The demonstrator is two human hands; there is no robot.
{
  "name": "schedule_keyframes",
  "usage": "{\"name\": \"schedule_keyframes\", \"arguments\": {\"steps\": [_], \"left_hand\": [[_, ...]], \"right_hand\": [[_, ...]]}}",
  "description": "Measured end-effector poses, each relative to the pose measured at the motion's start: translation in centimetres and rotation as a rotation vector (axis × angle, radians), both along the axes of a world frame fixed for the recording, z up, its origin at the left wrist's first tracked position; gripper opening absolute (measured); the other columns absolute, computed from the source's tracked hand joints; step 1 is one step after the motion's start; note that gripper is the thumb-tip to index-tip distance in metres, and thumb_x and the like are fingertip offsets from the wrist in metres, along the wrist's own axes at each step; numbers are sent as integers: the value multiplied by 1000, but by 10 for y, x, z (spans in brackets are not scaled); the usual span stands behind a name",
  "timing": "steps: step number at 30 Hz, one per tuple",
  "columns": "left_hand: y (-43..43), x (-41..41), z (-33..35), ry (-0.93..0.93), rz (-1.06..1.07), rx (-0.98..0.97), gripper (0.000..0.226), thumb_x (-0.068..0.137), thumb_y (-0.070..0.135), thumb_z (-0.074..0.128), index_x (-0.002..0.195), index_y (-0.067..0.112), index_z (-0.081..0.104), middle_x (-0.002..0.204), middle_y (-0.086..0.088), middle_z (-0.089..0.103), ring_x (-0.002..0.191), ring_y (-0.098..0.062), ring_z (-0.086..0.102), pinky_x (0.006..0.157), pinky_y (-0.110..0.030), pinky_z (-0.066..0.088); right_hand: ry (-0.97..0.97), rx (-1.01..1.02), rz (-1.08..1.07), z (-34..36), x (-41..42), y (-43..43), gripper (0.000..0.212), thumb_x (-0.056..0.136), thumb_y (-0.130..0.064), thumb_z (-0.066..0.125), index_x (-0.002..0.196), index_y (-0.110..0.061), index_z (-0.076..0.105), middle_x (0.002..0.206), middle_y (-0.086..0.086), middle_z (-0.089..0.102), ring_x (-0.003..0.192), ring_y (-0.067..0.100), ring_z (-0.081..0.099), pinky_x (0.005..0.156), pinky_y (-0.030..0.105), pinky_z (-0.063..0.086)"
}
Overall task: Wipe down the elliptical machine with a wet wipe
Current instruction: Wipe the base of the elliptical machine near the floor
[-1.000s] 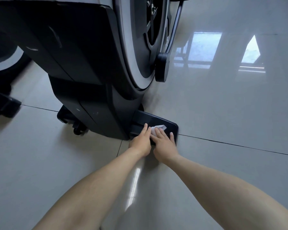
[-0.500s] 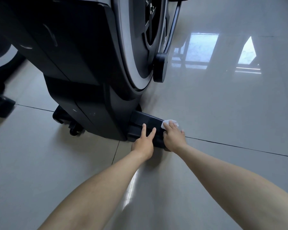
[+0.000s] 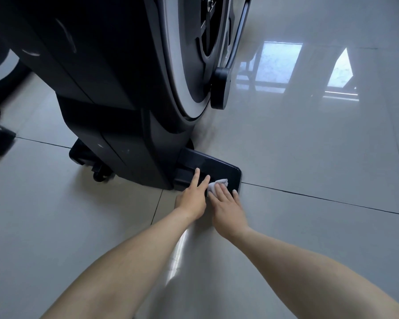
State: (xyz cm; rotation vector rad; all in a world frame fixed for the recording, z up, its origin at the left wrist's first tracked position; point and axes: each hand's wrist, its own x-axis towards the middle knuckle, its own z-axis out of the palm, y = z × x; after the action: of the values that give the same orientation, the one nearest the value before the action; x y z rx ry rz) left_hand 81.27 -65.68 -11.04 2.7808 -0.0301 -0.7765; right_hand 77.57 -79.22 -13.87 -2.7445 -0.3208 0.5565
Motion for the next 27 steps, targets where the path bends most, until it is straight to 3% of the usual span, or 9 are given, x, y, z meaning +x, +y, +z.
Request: {"name": "schedule_keyframes", "arguments": {"steps": [2, 5, 9, 11, 16, 21, 25, 27], "left_hand": [[6, -4, -1, -12, 19, 1, 83, 95, 0, 44, 162, 37, 11, 169, 11, -16, 131, -27, 51, 97, -39, 48], [9, -12, -2, -2, 19, 32, 87, 94, -2, 44, 162, 38, 8, 169, 10, -18, 125, -27, 53, 90, -38, 48], [-3, -16, 0, -11, 25, 42, 91, 93, -4, 44, 161, 41, 5, 170, 4, -16, 121, -28, 55, 89, -37, 49], [-11, -15, 1, -37, 25, 30, 90, 93, -3, 44, 161, 42, 6, 171, 0, -10, 126, -28, 53, 94, -41, 50], [-22, -12, -1, -32, -42, 49, 77, 98, 4, 43, 162, 36, 13, 170, -1, -17, 125, -28, 54, 99, -41, 49], [-23, -13, -2, -12, -84, 99, 88, 95, -2, 44, 161, 42, 7, 168, -2, -25, 111, -28, 59, 95, -41, 51], [-26, -14, -1, 14, -53, 66, 92, 93, -4, 43, 160, 47, 7, 167, 0, -26, 104, -31, 62, 92, -41, 52], [-27, -15, -2, 23, -43, 51, 93, 93, -5, 44, 160, 47, 6, 166, 1, -29, 102, -32, 62, 89, -40, 53]], "right_hand": [[17, 26, 28, 1, 5, 7, 69, 100, -14, 39, 163, -24, 16, 171, -1, -6, 157, 16, -13, 125, 45, -11], [-14, 52, 12, -4, 8, 0, 65, 101, -15, 38, 162, -24, 18, 172, -3, -1, 157, 13, -9, 125, 46, -10], [-42, 23, -58, -16, -12, -21, 63, 108, -18, 26, 163, -20, -2, 169, -3, -17, 152, 10, -24, 124, 42, -14], [-27, 74, -143, -19, -20, -23, 61, 109, -22, 25, 163, -22, -3, 168, -3, -22, 150, 9, -27, 124, 40, -11], [48, 267, -327, -15, 1, -12, 60, 109, -28, 32, 163, -21, 7, 170, 3, -15, 156, 18, -16, 128, 44, 4], [120, 411, -418, -14, 55, -18, 47, 106, -21, 40, 153, -17, 35, 170, 14, 2, 157, 28, -2, 125, 46, 14], [95, 575, -497, -9, 65, -30, 33, 98, -5, 44, 131, -11, 48, 147, 7, 32, 138, 22, 29, 108, 25, 30], [52, 603, -521, -7, 55, -31, 33, 93, 2, 44, 124, -10, 47, 137, 1, 38, 126, 20, 39, 101, 27, 37]]}}
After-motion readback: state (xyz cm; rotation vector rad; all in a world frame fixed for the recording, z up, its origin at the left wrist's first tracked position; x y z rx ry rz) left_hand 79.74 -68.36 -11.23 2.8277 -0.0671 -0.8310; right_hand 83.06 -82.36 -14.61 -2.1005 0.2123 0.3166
